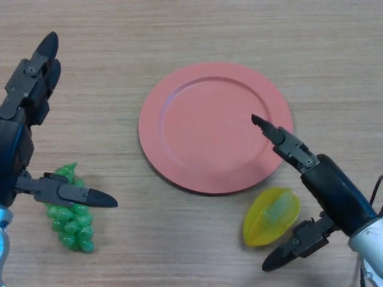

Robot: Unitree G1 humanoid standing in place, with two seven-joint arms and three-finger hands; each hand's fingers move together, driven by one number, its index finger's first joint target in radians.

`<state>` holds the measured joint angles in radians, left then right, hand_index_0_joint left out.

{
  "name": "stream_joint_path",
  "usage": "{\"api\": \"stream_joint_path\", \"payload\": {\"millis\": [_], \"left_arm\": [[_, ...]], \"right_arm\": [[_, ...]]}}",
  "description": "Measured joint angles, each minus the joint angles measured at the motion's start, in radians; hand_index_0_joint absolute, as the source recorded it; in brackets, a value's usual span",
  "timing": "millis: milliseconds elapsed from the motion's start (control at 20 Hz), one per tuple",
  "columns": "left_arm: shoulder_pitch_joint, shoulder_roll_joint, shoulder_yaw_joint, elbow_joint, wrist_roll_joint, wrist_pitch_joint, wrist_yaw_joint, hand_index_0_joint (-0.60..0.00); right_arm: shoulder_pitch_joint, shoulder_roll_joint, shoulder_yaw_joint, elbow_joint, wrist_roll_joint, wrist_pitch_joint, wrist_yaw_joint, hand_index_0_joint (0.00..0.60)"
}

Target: Pick up the yellow starfruit and place it on the plate

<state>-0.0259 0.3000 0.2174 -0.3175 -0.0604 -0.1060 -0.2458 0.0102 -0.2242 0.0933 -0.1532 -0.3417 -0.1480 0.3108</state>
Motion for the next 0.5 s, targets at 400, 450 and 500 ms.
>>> {"api": "stream_joint_path", "payload": {"millis": [400,450,500], "left_arm": [[0.003,-0.006,0.0,-0.016,0.0,0.007,0.0,0.0],[0.003,-0.006,0.0,-0.02,0.001,0.009,0.0,0.0],[0.003,-0.008,-0.001,-0.03,0.001,0.014,0.0,0.0]], "right_arm": [[-0.023,-0.004,0.0,0.252,-0.093,-0.203,-0.09,0.0],[-0.034,-0.007,-0.001,0.285,-0.125,-0.241,-0.121,0.0],[-0.047,-0.009,-0.008,0.319,-0.172,-0.259,-0.146,0.0]]}}
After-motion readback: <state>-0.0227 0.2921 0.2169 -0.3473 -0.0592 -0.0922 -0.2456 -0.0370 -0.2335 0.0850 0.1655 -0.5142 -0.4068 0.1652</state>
